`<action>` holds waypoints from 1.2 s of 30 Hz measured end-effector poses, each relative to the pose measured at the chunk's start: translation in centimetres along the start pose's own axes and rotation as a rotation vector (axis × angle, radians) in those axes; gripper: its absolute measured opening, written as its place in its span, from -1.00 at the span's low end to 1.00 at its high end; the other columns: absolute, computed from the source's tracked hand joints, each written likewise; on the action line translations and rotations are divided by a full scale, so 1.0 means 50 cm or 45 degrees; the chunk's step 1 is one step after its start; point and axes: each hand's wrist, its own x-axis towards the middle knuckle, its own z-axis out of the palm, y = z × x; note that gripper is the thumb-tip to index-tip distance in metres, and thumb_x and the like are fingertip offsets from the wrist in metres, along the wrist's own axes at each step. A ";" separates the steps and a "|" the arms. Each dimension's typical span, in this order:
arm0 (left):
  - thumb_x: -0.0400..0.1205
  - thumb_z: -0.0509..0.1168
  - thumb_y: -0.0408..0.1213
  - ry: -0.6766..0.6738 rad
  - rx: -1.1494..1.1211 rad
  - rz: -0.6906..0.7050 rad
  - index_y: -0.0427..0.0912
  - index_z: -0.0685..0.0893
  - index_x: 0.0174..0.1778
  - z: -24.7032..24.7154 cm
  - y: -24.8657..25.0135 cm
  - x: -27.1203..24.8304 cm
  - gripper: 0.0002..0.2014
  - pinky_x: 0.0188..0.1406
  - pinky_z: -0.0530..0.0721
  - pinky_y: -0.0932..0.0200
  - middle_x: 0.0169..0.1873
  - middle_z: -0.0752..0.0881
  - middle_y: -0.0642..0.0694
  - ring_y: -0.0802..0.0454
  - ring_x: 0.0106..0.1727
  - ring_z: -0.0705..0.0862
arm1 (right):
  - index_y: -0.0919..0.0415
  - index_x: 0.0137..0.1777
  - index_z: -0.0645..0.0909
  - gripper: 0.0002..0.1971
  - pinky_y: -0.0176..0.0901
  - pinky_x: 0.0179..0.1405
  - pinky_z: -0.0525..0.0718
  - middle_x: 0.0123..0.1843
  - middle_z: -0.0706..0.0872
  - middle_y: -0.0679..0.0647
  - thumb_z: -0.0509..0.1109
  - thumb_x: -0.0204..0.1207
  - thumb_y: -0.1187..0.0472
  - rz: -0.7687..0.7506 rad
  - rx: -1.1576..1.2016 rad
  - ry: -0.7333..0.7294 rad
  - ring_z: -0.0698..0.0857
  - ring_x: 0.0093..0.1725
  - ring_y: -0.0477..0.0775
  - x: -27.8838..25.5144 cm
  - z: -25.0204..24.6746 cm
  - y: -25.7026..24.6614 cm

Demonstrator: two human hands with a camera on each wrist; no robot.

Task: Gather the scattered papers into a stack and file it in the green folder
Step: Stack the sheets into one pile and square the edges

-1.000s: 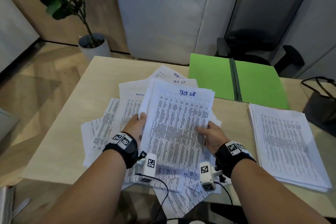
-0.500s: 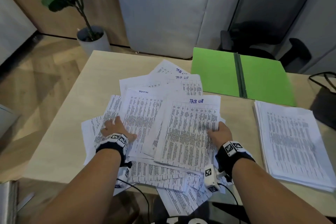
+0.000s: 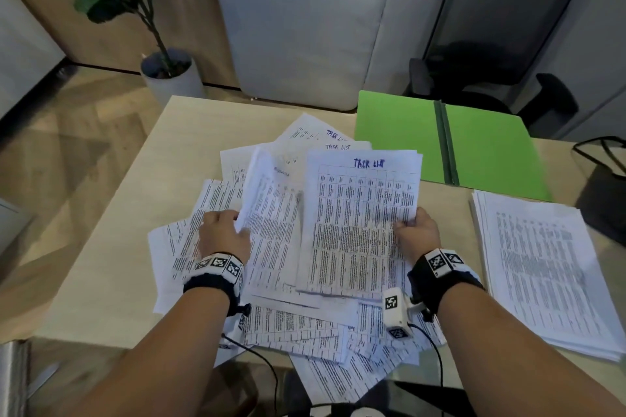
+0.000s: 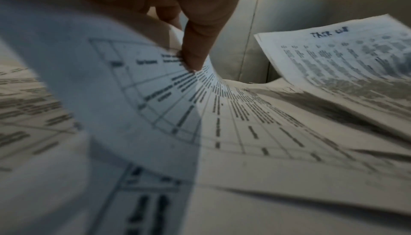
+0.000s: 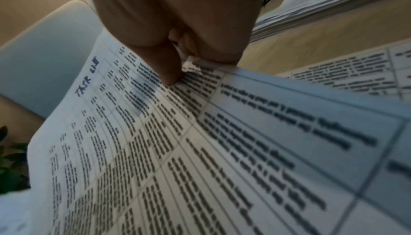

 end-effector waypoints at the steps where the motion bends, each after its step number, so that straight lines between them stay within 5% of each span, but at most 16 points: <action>1: 0.57 0.39 -0.20 0.006 -0.031 0.030 -0.11 0.61 0.18 0.002 0.006 -0.004 -0.72 0.07 0.69 -0.15 0.19 0.56 -0.17 -0.18 0.12 0.60 | 0.23 0.04 0.53 -0.85 -0.04 -0.09 0.64 -0.22 0.64 0.13 0.29 0.51 0.41 0.016 -0.013 -0.050 0.64 -0.20 0.18 -0.002 0.005 0.006; 4: 0.63 0.32 -0.23 -0.103 -0.237 -0.040 -0.02 0.43 0.38 0.003 0.020 -0.014 -0.60 -0.03 0.74 -0.08 0.11 0.67 -0.16 -0.18 -0.06 0.72 | 0.23 0.14 0.57 -0.73 -0.07 -0.10 0.67 -0.11 0.68 0.10 0.32 0.44 0.37 0.079 -0.208 -0.215 0.67 -0.15 0.14 -0.007 0.013 0.032; 6: 0.63 0.32 -0.35 -0.199 -0.285 -0.090 0.07 0.17 0.61 0.002 0.019 -0.019 -0.33 0.04 0.69 -0.02 0.20 0.67 -0.24 -0.23 0.03 0.72 | 0.24 -0.18 0.52 -0.94 -0.19 -0.36 0.46 -0.32 0.53 0.03 0.31 0.45 0.39 0.109 -0.326 -0.271 0.50 -0.34 0.06 -0.013 0.007 0.038; 7: 0.61 0.35 -0.40 -0.238 -0.286 -0.082 0.10 0.11 0.64 0.002 0.016 -0.022 -0.23 0.08 0.66 -0.02 0.25 0.66 -0.26 -0.24 0.09 0.70 | 0.20 -0.34 0.41 -0.79 -0.19 -0.46 0.34 -0.41 0.43 0.02 0.29 0.46 0.42 0.128 -0.337 -0.255 0.41 -0.41 0.05 -0.009 0.004 0.047; 9: 0.54 0.44 -0.43 -0.288 -0.349 -0.047 0.15 0.14 0.63 0.005 0.011 -0.026 -0.15 0.17 0.64 -0.03 0.32 0.64 -0.25 -0.22 0.17 0.69 | 0.17 -0.39 0.36 -0.71 -0.17 -0.45 0.30 -0.42 0.42 0.05 0.28 0.52 0.42 0.125 -0.269 -0.193 0.40 -0.40 0.07 -0.005 -0.008 0.058; 13: 0.44 0.55 -0.34 -0.388 -0.340 0.007 0.05 0.43 0.54 0.014 0.006 -0.034 -0.25 0.39 0.50 0.04 0.44 0.55 -0.17 -0.13 0.42 0.55 | 0.23 -0.03 0.64 -0.90 -0.19 -0.14 0.50 -0.15 0.68 0.18 0.32 0.58 0.38 0.087 0.009 -0.105 0.59 -0.17 0.12 0.006 -0.018 0.054; 17: 0.39 0.60 -0.22 -0.502 -0.344 -0.019 -0.03 0.49 0.52 0.018 0.013 -0.037 -0.25 0.47 0.42 0.03 0.50 0.49 -0.11 -0.12 0.50 0.47 | 0.09 -0.25 0.54 -0.80 -0.03 -0.14 0.63 -0.24 0.65 0.15 0.36 0.56 0.36 0.088 0.048 -0.080 0.64 -0.16 0.17 0.016 -0.013 0.055; 19: 0.40 0.60 -0.14 -0.528 -0.329 -0.021 -0.08 0.43 0.56 0.023 0.022 -0.042 -0.20 0.48 0.40 0.02 0.52 0.46 -0.10 -0.12 0.52 0.44 | 0.20 -0.02 0.62 -0.95 0.12 0.06 0.69 -0.08 0.73 0.21 0.36 0.56 0.32 0.103 0.005 -0.117 0.71 -0.01 0.25 0.014 -0.008 0.062; 23: 0.53 0.48 -0.14 -0.540 -0.367 -0.037 -0.14 0.44 0.55 0.037 0.040 -0.058 -0.34 0.45 0.41 0.07 0.52 0.46 -0.11 -0.13 0.51 0.46 | 0.30 0.49 0.43 -0.53 0.04 0.44 0.49 0.45 0.55 0.23 0.32 0.60 0.19 0.162 -0.266 -0.223 0.53 0.43 0.26 0.009 0.013 0.079; 25: 0.60 0.39 -0.12 -0.541 -0.321 -0.011 -0.14 0.44 0.55 0.045 0.049 -0.066 -0.41 0.46 0.38 0.09 0.53 0.46 -0.11 -0.11 0.51 0.46 | 0.27 0.59 0.30 -0.45 0.03 0.54 0.38 0.59 0.40 0.20 0.29 0.63 0.17 0.187 -0.324 -0.238 0.40 0.55 0.23 0.004 0.021 0.083; 28: 0.68 0.25 -0.04 -0.557 -0.361 -0.060 -0.10 0.29 0.63 0.050 0.073 -0.083 -0.41 0.51 0.33 0.02 0.59 0.37 -0.10 -0.12 0.55 0.40 | 0.28 0.60 0.26 -0.46 -0.02 0.54 0.34 0.60 0.37 0.22 0.24 0.66 0.18 0.137 -0.363 -0.295 0.38 0.56 0.23 -0.009 0.028 0.076; 31: 0.59 0.42 -0.21 -0.587 -0.410 -0.029 -0.03 0.00 0.70 0.053 0.101 -0.096 -0.13 0.51 0.36 -0.09 0.61 0.30 -0.12 -0.16 0.56 0.39 | 0.30 0.59 0.27 -0.49 0.00 0.52 0.34 0.57 0.40 0.22 0.21 0.67 0.18 0.062 -0.353 -0.341 0.38 0.56 0.26 -0.022 0.032 0.064; 34: 0.61 0.34 -0.44 -0.482 -0.436 0.126 -0.05 0.16 0.67 0.032 0.127 -0.100 -0.26 0.44 0.40 0.07 0.54 0.43 -0.11 -0.11 0.51 0.45 | 0.28 0.30 0.53 -0.69 -0.04 0.13 0.62 0.21 0.67 0.22 0.31 0.57 0.28 -0.050 -0.198 -0.252 0.66 0.23 0.29 -0.027 0.013 0.034; 36: 0.63 0.29 -0.47 -0.377 -0.525 0.194 -0.07 0.34 0.58 0.006 0.145 -0.094 -0.41 0.30 0.47 0.14 0.41 0.57 -0.09 -0.09 0.39 0.56 | 0.27 0.31 0.51 -0.62 -0.11 0.02 0.62 0.13 0.67 0.11 0.38 0.50 0.42 -0.095 0.059 -0.251 0.67 0.18 0.18 -0.031 -0.014 0.001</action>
